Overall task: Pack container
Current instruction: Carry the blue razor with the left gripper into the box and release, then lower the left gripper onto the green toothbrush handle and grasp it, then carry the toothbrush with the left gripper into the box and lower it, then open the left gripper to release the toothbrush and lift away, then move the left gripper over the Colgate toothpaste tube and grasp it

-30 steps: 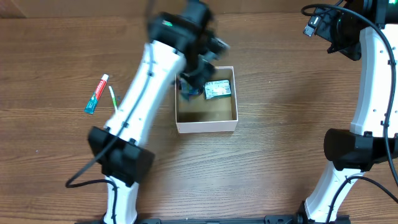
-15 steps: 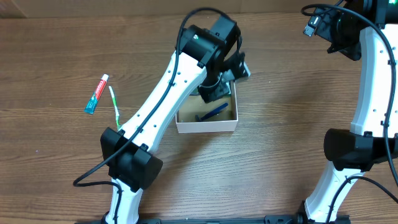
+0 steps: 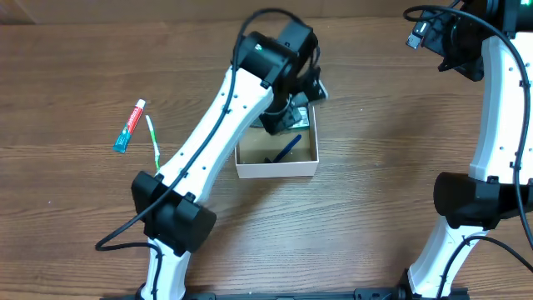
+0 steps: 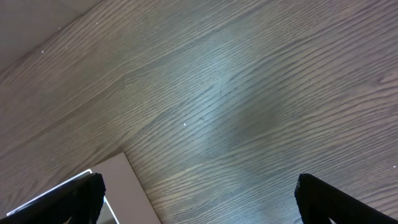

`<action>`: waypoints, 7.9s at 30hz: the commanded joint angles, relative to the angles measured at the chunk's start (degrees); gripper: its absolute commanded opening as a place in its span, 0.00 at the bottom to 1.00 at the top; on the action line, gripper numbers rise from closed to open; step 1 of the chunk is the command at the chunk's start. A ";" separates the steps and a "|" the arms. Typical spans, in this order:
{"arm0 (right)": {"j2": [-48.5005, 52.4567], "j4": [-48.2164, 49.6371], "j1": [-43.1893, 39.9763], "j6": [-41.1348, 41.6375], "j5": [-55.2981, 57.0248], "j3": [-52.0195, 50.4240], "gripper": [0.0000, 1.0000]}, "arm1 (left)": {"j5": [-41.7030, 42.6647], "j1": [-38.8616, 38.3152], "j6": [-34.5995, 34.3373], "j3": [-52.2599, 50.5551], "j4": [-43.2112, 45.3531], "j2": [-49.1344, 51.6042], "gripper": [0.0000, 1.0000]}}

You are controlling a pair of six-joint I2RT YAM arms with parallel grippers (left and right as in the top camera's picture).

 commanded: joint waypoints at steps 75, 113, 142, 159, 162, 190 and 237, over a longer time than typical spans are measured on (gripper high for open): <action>-0.59 0.15 0.20 -0.37 -0.22 -0.02 1.00 | 5.49 39.69 -35.98 -64.04 53.44 -2.95 0.23; -0.59 0.13 0.20 -0.37 -0.22 -0.02 1.00 | 7.48 39.56 -34.91 -20.90 12.92 -3.02 0.04; -0.59 0.13 0.20 -0.39 -0.22 -0.02 1.00 | 7.45 8.96 -13.33 -0.83 1.73 -3.54 0.05; -0.59 0.15 0.20 -0.39 -0.22 -0.02 1.00 | 7.48 1.79 -6.71 -10.03 10.69 -2.60 0.04; -0.59 0.13 0.20 -0.37 -0.22 -0.02 1.00 | 7.52 1.79 -6.71 -14.14 13.94 -2.60 0.04; -0.59 0.13 0.20 -0.39 -0.22 -0.02 1.00 | 4.76 1.81 -4.00 -22.77 20.00 -2.69 0.20; -0.59 0.15 0.20 -0.39 -0.22 -0.02 1.00 | -3.50 42.69 -12.98 -28.65 36.87 0.22 1.00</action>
